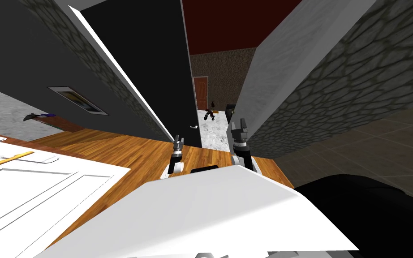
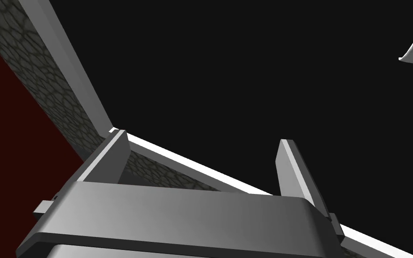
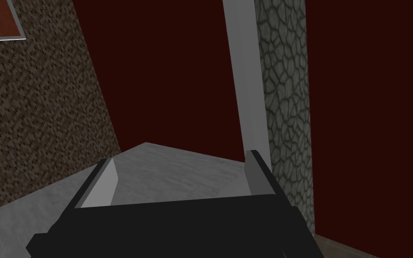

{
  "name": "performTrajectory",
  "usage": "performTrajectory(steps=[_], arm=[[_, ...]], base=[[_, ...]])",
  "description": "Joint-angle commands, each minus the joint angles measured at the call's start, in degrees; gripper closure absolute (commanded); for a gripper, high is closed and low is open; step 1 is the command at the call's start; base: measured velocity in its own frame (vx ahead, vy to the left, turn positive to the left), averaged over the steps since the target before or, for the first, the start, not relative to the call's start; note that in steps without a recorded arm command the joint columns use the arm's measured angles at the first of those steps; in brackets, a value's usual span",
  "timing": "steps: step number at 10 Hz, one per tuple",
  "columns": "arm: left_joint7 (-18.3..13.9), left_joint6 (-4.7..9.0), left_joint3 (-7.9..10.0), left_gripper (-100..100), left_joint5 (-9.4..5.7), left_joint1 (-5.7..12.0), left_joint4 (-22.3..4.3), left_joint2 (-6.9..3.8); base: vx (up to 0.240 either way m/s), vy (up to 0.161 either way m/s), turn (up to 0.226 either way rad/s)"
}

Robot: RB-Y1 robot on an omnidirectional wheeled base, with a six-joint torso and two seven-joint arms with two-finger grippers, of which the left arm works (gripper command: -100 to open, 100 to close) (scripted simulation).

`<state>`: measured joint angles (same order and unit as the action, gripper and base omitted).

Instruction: Push the door open

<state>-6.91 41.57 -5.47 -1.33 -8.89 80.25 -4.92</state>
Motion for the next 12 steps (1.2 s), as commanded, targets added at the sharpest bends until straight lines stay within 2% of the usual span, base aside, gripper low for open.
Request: performTrajectory(steps=[1, 4, 5, 11, 12], arm=[[-0.3, 0.32, -0.47, -100, 0.27, 0.61, -2.4, -0.24], [-0.6, 0.90, -1.53, -100, 0.96, 3.21, -8.3, -0.41], [-0.6, 0.90, -1.53, -100, 0.96, 3.21, -8.8, -0.41], [-1.2, 1.99, -3.52, -100, 2.25, 8.08, -20.3, -0.59], [-1.2, 1.99, -3.52, -100, 2.25, 8.08, -20.6, -0.59]], base=[[0.055, 0.018, -0.010], [0.094, 0.023, -0.016], [0.069, 0.021, -0.005], [0.083, 0.023, -0.015], [0.063, 0.018, -0.002]])
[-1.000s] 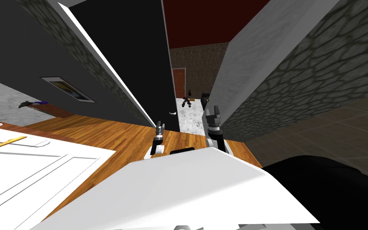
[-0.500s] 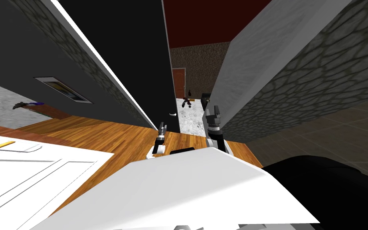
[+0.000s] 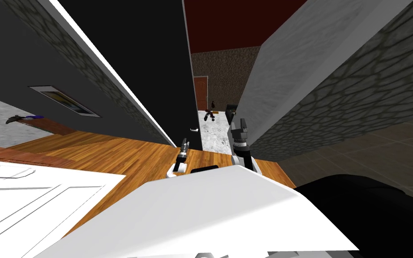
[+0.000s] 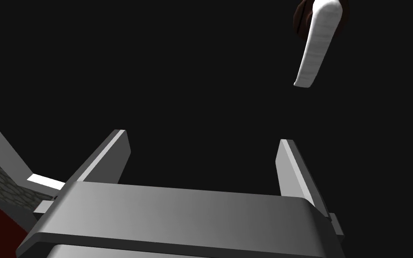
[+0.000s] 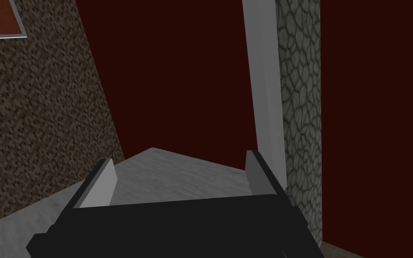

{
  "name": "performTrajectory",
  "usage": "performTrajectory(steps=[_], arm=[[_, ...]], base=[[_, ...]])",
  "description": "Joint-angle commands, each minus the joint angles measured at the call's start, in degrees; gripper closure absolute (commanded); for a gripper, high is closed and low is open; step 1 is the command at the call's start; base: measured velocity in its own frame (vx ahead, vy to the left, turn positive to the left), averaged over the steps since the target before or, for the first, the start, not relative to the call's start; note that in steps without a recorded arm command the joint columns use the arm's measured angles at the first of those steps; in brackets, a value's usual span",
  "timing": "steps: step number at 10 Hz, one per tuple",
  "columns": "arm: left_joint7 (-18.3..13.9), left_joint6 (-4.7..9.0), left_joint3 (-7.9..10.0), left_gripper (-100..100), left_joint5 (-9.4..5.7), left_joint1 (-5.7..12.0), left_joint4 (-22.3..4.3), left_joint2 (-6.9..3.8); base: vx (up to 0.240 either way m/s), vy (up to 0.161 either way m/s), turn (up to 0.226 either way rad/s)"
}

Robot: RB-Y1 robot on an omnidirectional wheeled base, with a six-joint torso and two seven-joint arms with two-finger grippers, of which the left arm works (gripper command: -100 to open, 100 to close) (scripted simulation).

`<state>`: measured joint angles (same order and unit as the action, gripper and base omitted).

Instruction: Push the door open

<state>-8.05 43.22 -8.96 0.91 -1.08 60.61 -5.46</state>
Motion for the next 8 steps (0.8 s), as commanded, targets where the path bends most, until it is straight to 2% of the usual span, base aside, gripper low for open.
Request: performTrajectory(steps=[1, 4, 5, 8], arm=[[-0.1, 0.50, -0.33, -100, 0.21, 1.00, -2.8, -0.06], [-0.4, 0.97, -1.18, -100, 0.77, 3.10, -7.9, -0.06], [-0.4, 0.97, -1.18, -100, 0.77, 3.10, -7.9, -0.06], [-0.6, 1.39, -1.94, -100, 1.26, 4.97, -12.4, -0.03]], base=[[0.054, 0.028, -0.006], [0.094, 0.028, -0.015], [0.069, 0.012, -0.002], [0.070, 0.018, -0.011]])
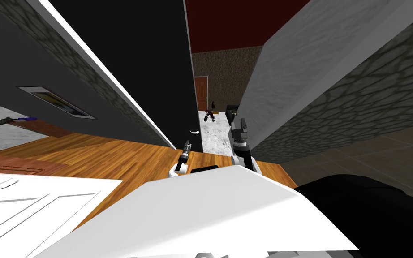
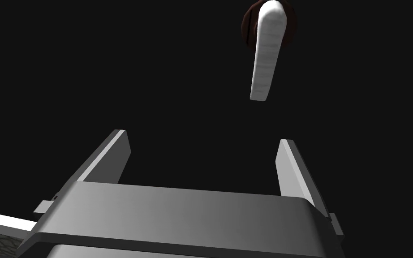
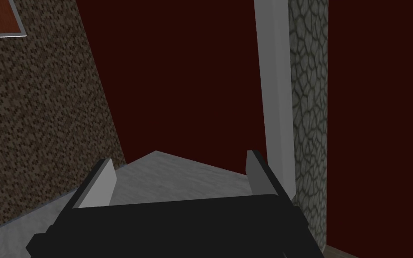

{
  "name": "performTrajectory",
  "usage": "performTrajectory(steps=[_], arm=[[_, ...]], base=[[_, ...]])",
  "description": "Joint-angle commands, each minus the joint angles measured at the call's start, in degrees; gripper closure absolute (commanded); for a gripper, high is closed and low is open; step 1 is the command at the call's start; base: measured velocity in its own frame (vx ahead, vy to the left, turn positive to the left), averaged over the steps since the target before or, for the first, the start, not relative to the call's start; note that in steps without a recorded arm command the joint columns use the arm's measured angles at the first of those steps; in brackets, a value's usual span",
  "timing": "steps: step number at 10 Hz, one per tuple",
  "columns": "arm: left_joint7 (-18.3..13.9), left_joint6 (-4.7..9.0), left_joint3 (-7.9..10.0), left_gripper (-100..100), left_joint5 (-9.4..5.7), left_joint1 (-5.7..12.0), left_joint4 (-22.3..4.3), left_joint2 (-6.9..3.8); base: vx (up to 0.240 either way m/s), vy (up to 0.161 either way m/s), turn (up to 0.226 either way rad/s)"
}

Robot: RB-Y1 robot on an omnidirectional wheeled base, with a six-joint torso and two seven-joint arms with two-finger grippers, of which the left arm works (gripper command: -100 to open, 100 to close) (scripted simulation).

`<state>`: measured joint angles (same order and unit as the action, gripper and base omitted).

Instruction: Push the door open

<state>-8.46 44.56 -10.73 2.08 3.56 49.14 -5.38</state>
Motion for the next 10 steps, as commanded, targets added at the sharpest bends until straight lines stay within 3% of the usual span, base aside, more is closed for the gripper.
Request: performTrajectory(steps=[1, 6, 10], arm=[[-0.2, 0.17, -0.38, -100, 0.23, 0.83, -2.2, -0.09], [-0.6, 0.83, -1.57, -100, 1.01, 3.76, -9.3, 0.06], [-0.3, 1.83, -0.98, -100, 0.69, 3.97, -10.1, 0.04]], base=[[0.088, 0.032, -0.009], [0.102, 0.021, -0.011], [0.132, -0.021, -0.018]])
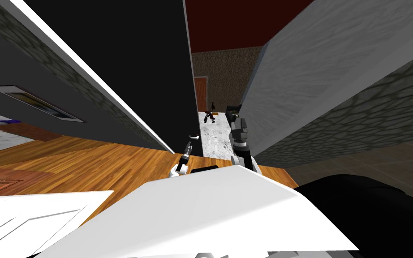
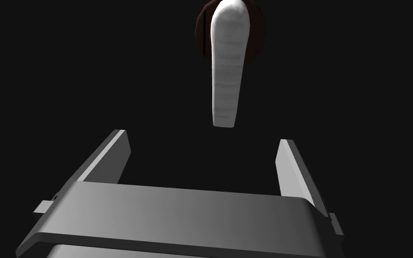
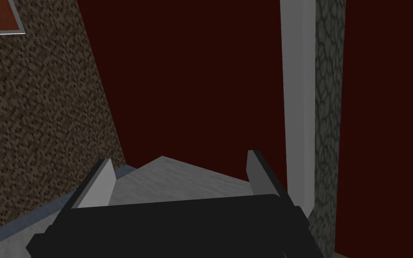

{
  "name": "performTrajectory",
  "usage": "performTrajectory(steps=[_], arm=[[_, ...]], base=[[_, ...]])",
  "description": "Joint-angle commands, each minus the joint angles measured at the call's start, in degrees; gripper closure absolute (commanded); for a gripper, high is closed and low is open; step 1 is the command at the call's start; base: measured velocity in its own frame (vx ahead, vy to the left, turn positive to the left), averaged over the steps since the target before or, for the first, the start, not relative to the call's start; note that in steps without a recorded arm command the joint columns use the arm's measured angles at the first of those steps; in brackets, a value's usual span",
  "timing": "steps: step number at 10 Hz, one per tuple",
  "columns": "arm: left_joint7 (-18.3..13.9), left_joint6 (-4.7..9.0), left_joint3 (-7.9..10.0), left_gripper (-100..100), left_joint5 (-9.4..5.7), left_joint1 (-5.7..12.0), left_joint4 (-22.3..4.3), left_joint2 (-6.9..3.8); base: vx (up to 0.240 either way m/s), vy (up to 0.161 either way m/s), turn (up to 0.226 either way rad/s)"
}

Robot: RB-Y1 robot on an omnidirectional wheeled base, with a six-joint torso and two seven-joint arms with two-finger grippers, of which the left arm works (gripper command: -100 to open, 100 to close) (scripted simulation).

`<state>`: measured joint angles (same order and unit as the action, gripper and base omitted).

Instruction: Push the door open

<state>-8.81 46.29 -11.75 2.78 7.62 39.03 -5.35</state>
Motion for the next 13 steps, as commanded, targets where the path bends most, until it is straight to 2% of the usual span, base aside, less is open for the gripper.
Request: performTrajectory(steps=[1, 7, 8, 13], arm=[[0.2, 0.26, 0.16, -100, -0.07, -0.17, -0.1, 0.04], [0.7, 1.00, 0.64, -100, -0.28, -0.46, -0.8, 0.41], [0.7, 1.00, 0.64, 100, -0.28, -0.46, -0.8, 0.41], [0.7, 1.00, 0.64, 100, -0.28, -0.46, -0.8, 0.41]], base=[[0.184, -0.062, -0.025], [0.178, -0.046, -0.023], [-0.013, 0.002, 0.005], [-0.009, 0.003, -0.006]])
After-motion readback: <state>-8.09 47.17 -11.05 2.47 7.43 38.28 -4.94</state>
